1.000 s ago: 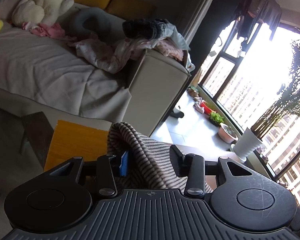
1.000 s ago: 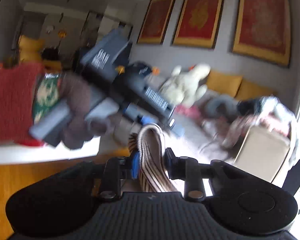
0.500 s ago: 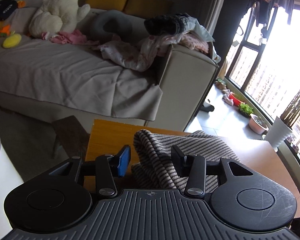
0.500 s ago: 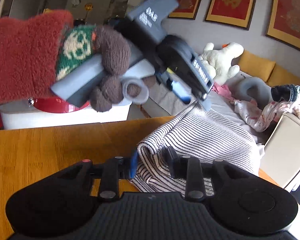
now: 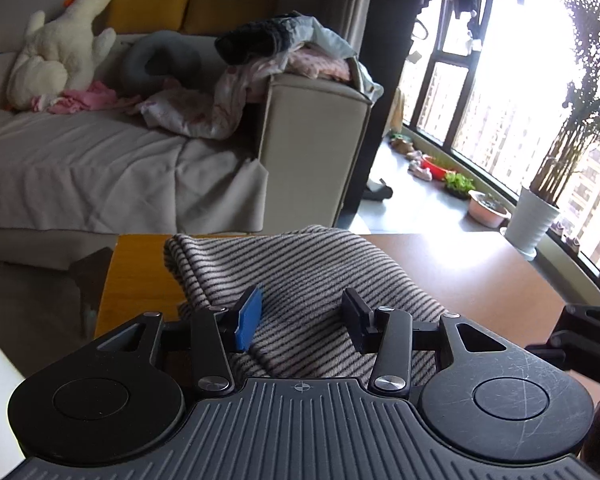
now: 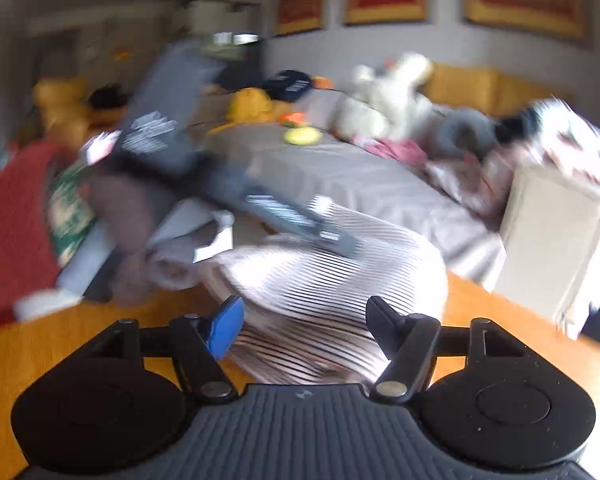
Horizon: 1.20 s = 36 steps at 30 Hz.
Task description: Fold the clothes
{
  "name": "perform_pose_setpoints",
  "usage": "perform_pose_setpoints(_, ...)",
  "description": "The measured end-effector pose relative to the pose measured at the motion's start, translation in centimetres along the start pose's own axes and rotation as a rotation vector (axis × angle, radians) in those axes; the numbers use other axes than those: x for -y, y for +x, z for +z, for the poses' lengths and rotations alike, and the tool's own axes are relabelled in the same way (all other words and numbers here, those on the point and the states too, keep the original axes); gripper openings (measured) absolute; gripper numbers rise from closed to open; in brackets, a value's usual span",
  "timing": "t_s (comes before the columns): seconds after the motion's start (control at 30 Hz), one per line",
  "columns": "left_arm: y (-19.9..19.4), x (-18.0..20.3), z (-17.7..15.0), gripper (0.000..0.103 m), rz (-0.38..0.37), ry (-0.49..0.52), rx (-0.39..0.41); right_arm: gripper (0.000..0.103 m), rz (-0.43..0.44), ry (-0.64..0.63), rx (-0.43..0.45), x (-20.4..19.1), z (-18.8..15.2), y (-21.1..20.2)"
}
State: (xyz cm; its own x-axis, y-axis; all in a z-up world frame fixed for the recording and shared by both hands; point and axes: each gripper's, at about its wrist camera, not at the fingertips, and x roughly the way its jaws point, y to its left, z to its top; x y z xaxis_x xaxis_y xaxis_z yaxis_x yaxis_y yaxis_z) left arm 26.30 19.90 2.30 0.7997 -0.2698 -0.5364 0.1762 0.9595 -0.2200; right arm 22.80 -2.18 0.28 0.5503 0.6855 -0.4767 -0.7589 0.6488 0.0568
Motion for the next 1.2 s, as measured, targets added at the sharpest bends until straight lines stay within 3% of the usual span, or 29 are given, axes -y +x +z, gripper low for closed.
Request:
perform_pose_setpoints(0.13, -0.1, -0.3, 0.0, 0.049, -0.009, -0.015, 0.003, 0.076, -0.023, 0.322, -0.017, 5.9, -0.2, -0.4)
perform_pose_setpoints(0.27, -0.3, -0.6, -0.2, 0.05, -0.013, -0.018, 0.0, 0.085, 0.061, 0.563, -0.044, 8.9, -2.1, 1.9)
perform_pose_setpoints(0.33, -0.3, -0.7, -0.2, 0.05, -0.017, -0.026, -0.001, 0.083, 0.117, 0.635, -0.071, 9.7, -2.6, 3.2)
perform_pose_setpoints(0.37, -0.3, -0.8, -0.2, 0.05, -0.017, -0.028, 0.0, 0.076, 0.139, 0.641, -0.078, 9.7, -2.4, 3.7)
perform_pose_setpoints(0.47, 0.0, -1.6, -0.2, 0.05, -0.011, -0.062, 0.011, 0.066, 0.139, 0.524, -0.028, 8.7, 0.0, 3.1)
perform_pose_setpoints(0.57, 0.0, -2.4, -0.1, 0.051, -0.02, -0.11, 0.022, 0.065, 0.074, 0.447, -0.046, 8.5, 1.3, 3.3)
perform_pose_setpoints(0.73, -2.6, -2.1, -0.2, 0.051, -0.021, -0.167, 0.083, 0.065, 0.014, 0.394, -0.04, 8.3, 0.2, 3.0)
perform_pose_setpoints(0.8, -4.2, -1.1, -0.9, 0.051, -0.062, -0.181, 0.1, 0.066, -0.01, 0.373, -0.037, 8.2, -0.3, 2.9)
perform_pose_setpoints(0.9, -4.6, 0.4, -2.2, 0.051, -0.092, -0.147, 0.069, 0.066, -0.05, 0.32, -0.026, 7.6, -0.5, 2.5)
perform_pose_setpoints(1.0, -3.7, 1.2, -2.9, 0.051, -0.048, -0.089, 0.05, 0.067, -0.076, 0.199, 0.041, 5.5, 0.1, 0.7)
perform_pose_setpoints(1.07, -3.3, 0.8, -2.9, 0.051, -0.053, -0.105, 0.045, 0.067, -0.093, 0.117, 0.086, 4.1, 0.4, -0.4)
perform_pose_setpoints(1.2, -2.9, 0.5, -2.9, 0.047, -0.049, -0.106, 0.033, 0.069, -0.121, 0.017, 0.001, 2.5, -1.0, 1.0)
